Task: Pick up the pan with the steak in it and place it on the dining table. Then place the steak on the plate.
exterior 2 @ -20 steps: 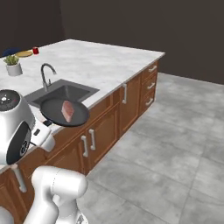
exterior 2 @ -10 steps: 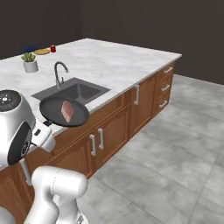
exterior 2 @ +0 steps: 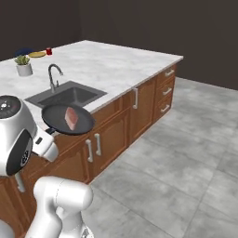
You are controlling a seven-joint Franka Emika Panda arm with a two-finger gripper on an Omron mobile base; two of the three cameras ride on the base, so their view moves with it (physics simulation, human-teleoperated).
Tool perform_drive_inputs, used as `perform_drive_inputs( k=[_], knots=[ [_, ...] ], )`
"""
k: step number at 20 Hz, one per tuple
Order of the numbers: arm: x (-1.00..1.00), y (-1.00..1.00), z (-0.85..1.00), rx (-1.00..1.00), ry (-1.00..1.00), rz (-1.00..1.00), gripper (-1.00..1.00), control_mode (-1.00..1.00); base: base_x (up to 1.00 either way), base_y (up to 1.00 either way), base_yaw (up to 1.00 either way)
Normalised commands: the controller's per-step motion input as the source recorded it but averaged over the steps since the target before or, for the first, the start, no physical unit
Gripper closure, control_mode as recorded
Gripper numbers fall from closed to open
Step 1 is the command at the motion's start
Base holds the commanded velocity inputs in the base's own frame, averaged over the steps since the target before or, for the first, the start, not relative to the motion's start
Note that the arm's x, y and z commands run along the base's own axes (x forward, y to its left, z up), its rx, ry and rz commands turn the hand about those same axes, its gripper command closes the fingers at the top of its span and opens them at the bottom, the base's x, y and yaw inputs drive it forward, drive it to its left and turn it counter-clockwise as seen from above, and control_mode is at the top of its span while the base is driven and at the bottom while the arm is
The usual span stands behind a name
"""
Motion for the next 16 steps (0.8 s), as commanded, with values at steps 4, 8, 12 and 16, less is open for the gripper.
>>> perform_drive_inputs(
  k=[4,8,12,16],
  knots=[
    [0.0,0.0,0.0,0.0,0.0,0.0,1.0,1.0,-0.02,-0.64,-0.19],
    [0.0,0.0,0.0,0.0,0.0,0.0,1.0,1.0,-0.02,-0.31,-0.09],
    [0.0,0.0,0.0,0.0,0.0,0.0,1.0,1.0,0.67,-0.23,-0.12],
    [0.0,0.0,0.0,0.0,0.0,0.0,1.0,1.0,0.93,-0.11,-0.1]
  ],
)
